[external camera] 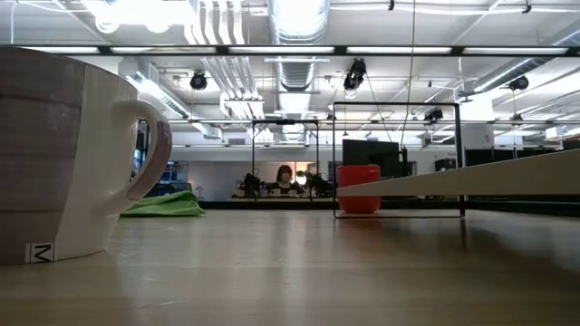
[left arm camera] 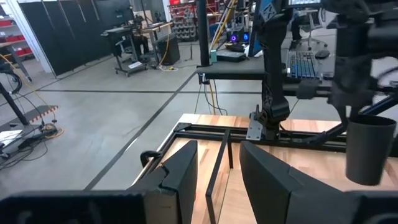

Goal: Stack small to large cups/mugs on shelf
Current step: Put the black cup on the shelf

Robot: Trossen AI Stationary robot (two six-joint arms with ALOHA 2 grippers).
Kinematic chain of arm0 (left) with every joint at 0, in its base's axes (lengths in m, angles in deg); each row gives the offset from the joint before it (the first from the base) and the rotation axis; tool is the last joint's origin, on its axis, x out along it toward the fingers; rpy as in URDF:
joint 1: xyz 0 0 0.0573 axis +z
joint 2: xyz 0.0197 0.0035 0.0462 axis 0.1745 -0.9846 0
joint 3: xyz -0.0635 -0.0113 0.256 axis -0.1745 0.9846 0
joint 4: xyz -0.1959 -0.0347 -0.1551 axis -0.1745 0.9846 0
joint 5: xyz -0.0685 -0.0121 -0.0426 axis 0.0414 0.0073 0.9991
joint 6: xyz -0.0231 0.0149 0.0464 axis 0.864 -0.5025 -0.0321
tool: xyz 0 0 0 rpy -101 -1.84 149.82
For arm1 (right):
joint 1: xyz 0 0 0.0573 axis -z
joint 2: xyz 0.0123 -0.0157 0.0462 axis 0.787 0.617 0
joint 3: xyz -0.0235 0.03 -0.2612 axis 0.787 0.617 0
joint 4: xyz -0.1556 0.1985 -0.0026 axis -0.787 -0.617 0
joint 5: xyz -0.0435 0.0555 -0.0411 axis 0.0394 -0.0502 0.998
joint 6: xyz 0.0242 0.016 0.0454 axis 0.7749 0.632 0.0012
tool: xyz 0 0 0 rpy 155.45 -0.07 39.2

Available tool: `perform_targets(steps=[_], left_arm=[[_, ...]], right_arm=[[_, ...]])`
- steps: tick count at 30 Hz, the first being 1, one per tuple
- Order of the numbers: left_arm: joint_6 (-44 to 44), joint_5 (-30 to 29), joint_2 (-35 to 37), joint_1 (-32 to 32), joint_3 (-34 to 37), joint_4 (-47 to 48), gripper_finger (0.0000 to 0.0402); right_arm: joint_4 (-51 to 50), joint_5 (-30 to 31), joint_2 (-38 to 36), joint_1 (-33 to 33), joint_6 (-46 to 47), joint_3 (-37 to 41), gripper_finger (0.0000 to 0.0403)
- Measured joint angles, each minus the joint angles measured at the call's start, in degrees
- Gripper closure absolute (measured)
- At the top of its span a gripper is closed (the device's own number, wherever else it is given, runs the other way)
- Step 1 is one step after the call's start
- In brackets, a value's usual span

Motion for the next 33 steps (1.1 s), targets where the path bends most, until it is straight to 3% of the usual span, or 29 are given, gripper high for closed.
perform_targets(steps=[5, 13, 33], left_arm=[[0.08, 0.07, 0.0, -0.02, 0.03, -0.77, 0.0295], [0.1, 3.44, 0.0, -0.02, 0.09, -3.61, 0.0295], [-0.04, 7.83, 0.2, -0.09, 0.2, -3.72, 0.0295]], right_arm=[[-0.68, 0.02, 1.33, -0.03, -4.85, -2.22, 0.0394], [7.48, 0.02, 4.73, 0.36, -4.98, -3.83, 0.0394], [6.88, -2.16, 15.74, 0.34, -2.6, -8.7, 0.0394]])
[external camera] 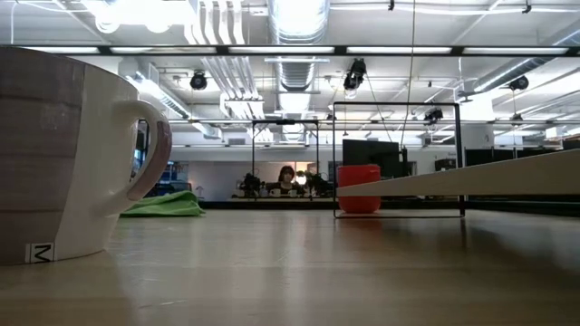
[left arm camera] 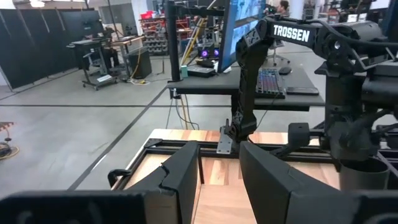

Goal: Stack small to large cups/mugs on shelf
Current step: Put the black cup on the shelf

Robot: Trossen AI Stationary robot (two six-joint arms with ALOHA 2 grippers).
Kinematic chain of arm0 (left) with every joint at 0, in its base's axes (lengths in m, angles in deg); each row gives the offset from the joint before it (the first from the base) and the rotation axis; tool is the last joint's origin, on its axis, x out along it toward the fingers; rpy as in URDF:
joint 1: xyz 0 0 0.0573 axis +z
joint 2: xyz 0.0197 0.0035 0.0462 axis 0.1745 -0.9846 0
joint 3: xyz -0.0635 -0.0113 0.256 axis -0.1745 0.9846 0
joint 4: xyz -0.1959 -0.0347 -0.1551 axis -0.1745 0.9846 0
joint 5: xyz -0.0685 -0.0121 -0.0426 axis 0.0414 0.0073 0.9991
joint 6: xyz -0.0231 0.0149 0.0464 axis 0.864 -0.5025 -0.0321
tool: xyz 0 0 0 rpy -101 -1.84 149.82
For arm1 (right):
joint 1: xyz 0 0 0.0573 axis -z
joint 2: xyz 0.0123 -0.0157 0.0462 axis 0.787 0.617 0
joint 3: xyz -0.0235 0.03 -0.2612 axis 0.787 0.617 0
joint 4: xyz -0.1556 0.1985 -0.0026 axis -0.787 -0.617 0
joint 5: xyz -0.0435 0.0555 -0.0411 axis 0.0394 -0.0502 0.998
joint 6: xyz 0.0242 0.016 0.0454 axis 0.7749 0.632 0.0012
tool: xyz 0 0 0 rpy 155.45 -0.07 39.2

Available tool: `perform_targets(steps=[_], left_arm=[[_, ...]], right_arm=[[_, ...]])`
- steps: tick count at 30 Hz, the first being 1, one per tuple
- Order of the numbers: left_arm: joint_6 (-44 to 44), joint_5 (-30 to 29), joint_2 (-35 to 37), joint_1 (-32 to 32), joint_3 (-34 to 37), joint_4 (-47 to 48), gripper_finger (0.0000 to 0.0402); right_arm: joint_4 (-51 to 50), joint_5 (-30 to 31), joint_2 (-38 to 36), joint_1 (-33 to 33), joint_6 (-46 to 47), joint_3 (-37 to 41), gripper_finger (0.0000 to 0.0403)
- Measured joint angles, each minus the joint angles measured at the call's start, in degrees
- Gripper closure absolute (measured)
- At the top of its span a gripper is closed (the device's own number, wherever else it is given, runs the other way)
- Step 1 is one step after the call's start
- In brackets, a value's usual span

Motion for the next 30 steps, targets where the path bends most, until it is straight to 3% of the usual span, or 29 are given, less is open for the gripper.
perform_targets(steps=[12, 30], left_arm=[[-0.07, 0.22, 0.0, 0.0, 0.3, 0.04, 0.0295], [-0.13, 0.33, 0.0, 0.0, 0.44, 0.11, 0.0295]], right_arm=[[-0.44, -0.04, 1.43, 0.0, 0.2, 0.24, 0.0393], [0.46, 0.17, 1.49, 0.29, 1.27, 0.44, 0.0339]])
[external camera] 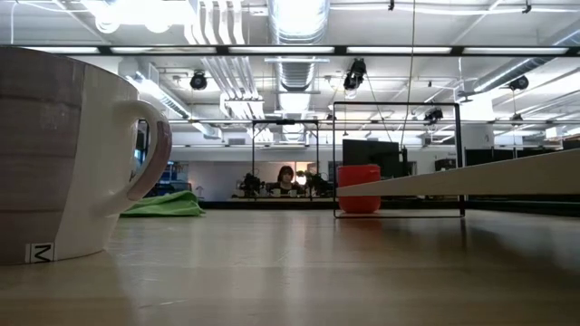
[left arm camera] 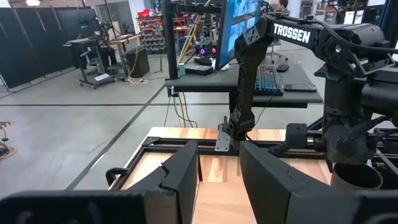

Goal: Stack small to large cups/mugs on shelf
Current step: Put the black cup on the shelf, then put the purple mug on the shelf

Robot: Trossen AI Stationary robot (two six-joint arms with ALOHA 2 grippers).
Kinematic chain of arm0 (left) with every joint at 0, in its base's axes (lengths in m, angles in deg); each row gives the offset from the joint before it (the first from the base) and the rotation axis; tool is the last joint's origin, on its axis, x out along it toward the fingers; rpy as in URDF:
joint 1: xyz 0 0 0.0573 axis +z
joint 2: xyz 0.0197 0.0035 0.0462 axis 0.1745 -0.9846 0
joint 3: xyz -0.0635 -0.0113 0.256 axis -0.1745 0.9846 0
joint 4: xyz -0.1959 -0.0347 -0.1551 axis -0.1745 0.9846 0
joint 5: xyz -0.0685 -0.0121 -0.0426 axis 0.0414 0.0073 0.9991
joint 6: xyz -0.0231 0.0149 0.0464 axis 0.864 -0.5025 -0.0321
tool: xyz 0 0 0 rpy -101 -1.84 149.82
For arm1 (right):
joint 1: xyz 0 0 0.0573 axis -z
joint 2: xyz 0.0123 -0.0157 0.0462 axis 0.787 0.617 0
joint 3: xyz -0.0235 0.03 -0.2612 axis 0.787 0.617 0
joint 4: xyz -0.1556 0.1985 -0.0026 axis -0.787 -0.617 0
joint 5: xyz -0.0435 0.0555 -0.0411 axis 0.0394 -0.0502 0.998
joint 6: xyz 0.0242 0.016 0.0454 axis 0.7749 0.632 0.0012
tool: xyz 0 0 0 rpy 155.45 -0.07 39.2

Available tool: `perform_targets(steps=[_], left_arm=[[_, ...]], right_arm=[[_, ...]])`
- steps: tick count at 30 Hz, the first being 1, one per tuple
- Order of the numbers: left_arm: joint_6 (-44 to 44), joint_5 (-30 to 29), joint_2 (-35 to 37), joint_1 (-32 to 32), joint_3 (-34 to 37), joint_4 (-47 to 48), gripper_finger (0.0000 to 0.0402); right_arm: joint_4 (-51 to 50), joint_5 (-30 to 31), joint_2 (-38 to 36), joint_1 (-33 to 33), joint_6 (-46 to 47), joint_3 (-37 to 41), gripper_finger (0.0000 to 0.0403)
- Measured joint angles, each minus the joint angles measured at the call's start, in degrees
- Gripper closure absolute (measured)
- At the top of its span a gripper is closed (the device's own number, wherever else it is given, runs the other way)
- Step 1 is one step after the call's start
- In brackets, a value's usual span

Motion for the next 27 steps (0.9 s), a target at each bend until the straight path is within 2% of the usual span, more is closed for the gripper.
perform_targets(steps=[8, 13, 17, 20, 23, 27], left_arm=[[-0.08, -0.25, 0.02, 0.0, 0.09, 0.04, 0.0295], [-0.57, -4.52, 0.03, 0.02, 0.02, 0.62, 0.0295], [0.18, -6.1, 0.05, 0.02, -1.59, 9.38, 0.0295], [5.98, -5.49, 0.12, 0.02, -3.13, 20.55, 0.0295], [16.71, 1.51, 0.04, 0.04, -4.02, 30.75, 0.0295], [26.79, 16.75, -0.04, -0.23, -2.98, 36.36, 0.0295]], right_arm=[[1.97, -2.03, -0.55, -0.01, 0.32, -1.51, 0.0339], [-2.37, -1.33, -0.59, -0.01, 0.12, -5.03, 0.0337], [-9.89, 1.63, -0.66, 0.08, 0.1, -8.73, 0.0337], [-13.61, 5.35, -0.7, 0.08, 0.22, -11.41, 0.0337], [-13.1, 10.44, -1.53, 0.2, -0.14, -12.39, 0.0337], [-13.32, 16.07, -2.32, 1.17, -0.44, -13.27, 0.0337]])
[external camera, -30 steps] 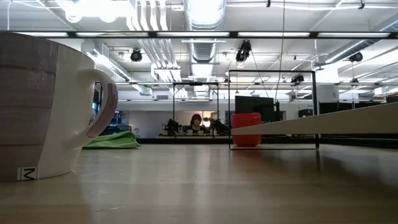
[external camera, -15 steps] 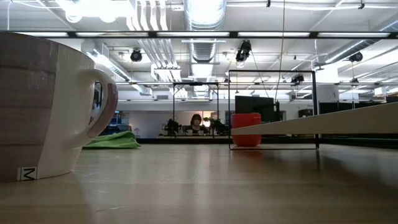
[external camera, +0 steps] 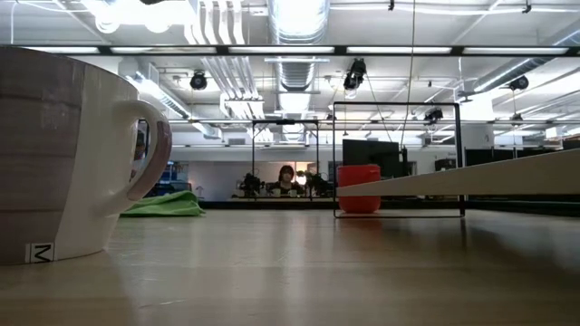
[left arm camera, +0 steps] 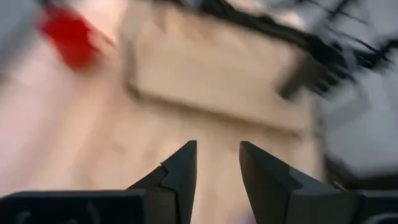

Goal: Stack small to large cups/mugs on shelf
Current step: Put the purple mug on the shelf

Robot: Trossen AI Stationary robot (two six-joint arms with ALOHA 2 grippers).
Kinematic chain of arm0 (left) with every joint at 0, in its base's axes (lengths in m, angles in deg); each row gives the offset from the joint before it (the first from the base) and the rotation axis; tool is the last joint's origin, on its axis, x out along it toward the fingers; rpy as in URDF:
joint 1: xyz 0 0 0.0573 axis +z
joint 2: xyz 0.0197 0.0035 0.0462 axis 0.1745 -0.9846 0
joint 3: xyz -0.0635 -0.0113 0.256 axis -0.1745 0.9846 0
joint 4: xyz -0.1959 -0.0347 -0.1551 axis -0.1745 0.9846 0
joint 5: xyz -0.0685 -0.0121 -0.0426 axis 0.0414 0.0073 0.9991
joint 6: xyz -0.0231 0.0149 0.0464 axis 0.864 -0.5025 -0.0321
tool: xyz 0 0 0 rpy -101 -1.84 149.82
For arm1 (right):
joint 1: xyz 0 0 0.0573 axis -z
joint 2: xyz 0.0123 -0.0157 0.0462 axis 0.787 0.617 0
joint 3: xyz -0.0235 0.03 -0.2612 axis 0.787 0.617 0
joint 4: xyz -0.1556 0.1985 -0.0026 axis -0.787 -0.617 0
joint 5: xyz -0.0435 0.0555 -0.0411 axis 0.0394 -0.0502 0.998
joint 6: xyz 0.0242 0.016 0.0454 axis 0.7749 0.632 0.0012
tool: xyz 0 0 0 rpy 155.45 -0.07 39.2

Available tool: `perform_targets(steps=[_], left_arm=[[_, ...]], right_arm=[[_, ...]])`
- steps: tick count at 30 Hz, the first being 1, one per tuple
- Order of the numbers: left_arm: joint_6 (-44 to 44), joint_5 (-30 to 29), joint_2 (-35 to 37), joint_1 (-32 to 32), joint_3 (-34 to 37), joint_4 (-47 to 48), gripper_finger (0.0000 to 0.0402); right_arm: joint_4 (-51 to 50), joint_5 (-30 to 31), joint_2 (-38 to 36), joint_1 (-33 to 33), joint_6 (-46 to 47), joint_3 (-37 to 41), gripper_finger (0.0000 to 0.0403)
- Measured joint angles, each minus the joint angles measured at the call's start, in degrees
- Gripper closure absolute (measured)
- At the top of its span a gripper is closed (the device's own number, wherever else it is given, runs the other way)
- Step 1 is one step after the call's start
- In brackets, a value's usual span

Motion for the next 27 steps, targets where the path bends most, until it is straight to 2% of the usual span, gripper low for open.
perform_targets(steps=[2, 4, 8, 12, 15, 21, 27], left_arm=[[-0.13, 5.62, -0.35, -0.94, 0.38, 1.33, 0.0295], [-3.35, 7.66, -1.38, -2.15, 0.51, 2.64, 0.0295], [-15.77, 8.13, -4.78, -5.41, 1.06, 3.94, 0.0295], [-20.44, 8.43, -10.11, -7.41, 1.21, 3.99, 0.0295], [-20.68, 8.61, -14.44, -7.72, 1.26, 3.97, 0.0295], [-19.23, 11.58, -20.87, -7.74, 1.26, 3.82, 0.0295], [-16.23, 15.61, -24.25, -7.94, 1.23, 3.72, 0.0295]], right_arm=[[0.0, 2.4, -0.24, 0.87, -1.12, -0.27, 0.0337], [-0.06, 4.13, -0.62, 1.69, -2.22, -0.15, 0.0337], [-0.03, 5.46, -0.78, 3.49, -4.78, -0.14, 0.0337], [-0.06, 5.52, -0.81, 4.65, -5.16, -0.1, 0.0337], [-0.04, 5.45, -0.81, 4.96, -3.14, -0.1, 0.0337], [0.48, 5.39, -0.81, 4.9, 6.83, -0.17, 0.0337], [0.84, 5.43, -0.81, 4.94, 7.57, -0.17, 0.0337]])
